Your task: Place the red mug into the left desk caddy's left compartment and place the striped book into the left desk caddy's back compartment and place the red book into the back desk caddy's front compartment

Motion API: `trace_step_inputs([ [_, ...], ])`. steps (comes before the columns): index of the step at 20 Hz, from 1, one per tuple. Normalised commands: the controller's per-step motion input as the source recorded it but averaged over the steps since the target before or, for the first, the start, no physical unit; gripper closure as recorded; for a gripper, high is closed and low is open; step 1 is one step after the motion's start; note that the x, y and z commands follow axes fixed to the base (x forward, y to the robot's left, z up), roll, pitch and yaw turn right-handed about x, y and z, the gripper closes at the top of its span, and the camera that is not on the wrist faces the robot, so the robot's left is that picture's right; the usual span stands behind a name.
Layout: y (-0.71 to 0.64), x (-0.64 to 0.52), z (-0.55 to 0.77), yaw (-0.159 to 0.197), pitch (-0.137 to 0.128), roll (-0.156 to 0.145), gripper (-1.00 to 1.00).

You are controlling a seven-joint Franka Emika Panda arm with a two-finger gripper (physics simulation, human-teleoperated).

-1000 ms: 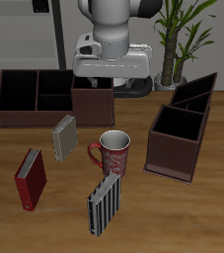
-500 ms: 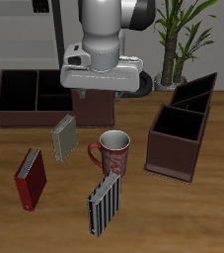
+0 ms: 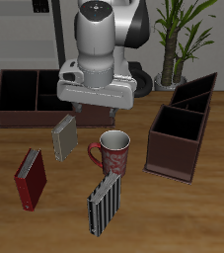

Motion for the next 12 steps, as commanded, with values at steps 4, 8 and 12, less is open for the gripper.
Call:
trace_step_inputs([
  [4,0.06,-0.11,-0.45,-0.157,-0.004,-0.004,-1.00],
  [8,-0.12,-0.10,-0.21,-0.138,-0.065,-0.057,-1.00],
  [12,-0.10,-0.12,-0.26,-0.047,-0.029,-0.028,-1.00],
])
